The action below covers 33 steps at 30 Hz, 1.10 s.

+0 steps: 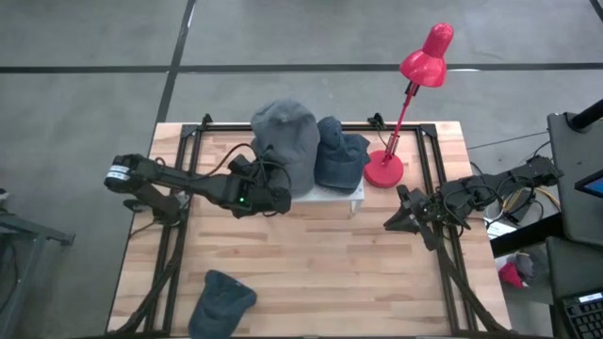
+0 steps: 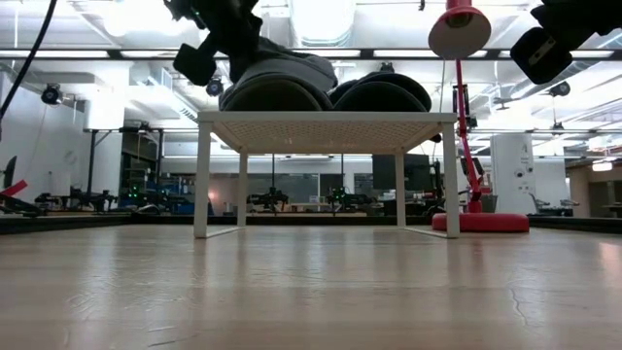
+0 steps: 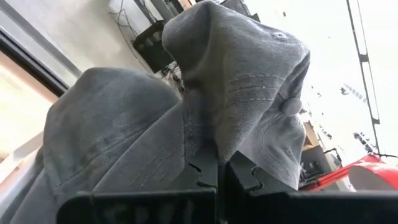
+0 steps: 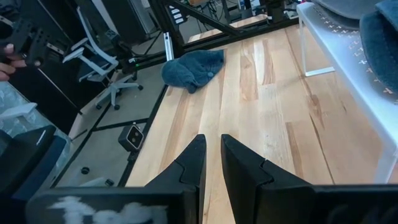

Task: Pick & Place hat
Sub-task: Stack the gray cap on the gray caps on the shelf, then stack the blue cap on the blue caps on the shelf

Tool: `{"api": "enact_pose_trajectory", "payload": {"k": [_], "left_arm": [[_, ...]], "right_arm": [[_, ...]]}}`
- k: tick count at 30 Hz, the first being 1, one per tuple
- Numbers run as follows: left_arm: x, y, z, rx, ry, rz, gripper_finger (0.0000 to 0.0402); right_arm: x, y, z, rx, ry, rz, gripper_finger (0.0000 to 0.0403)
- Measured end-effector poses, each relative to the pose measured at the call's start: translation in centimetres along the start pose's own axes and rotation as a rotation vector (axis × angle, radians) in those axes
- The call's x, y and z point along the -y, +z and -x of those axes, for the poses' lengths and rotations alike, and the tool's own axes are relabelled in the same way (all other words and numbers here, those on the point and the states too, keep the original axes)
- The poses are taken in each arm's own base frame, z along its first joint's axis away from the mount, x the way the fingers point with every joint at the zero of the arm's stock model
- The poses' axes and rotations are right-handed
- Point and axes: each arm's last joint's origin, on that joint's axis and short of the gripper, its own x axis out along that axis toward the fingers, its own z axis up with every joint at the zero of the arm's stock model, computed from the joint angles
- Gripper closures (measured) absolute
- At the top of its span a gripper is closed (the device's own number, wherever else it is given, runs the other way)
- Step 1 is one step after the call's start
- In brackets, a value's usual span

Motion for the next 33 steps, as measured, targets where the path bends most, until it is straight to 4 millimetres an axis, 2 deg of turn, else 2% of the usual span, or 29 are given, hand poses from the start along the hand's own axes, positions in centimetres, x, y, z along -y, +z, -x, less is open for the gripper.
{"api": "enact_pose_trajectory", "payload": {"k": [7,20,27,33], "left_arm": [[-0.4,-0.1,0.0,-0.021,0.013,-0.019,0.0382],[0.0,0.6,0.3,0.013,-0.013,-0.015,0.0313],[0.6,1.8,1.7,-0.021,-0.038,-0.019,0.0285],[1.2,3.0,3.7,-0.048,-0.085,-0.031,0.028]], "right_arm": [[0.0,0.0,0.0,0.0,0.0,0.0,0.0355],[0.0,0.0,0.0,0.0,0.0,0.0,0.0355],[0.0,0.0,0.0,0.0,0.0,0.0,0.0355],[0.0,0.0,0.0,0.0,0.0,0.0,0.0355]]}}
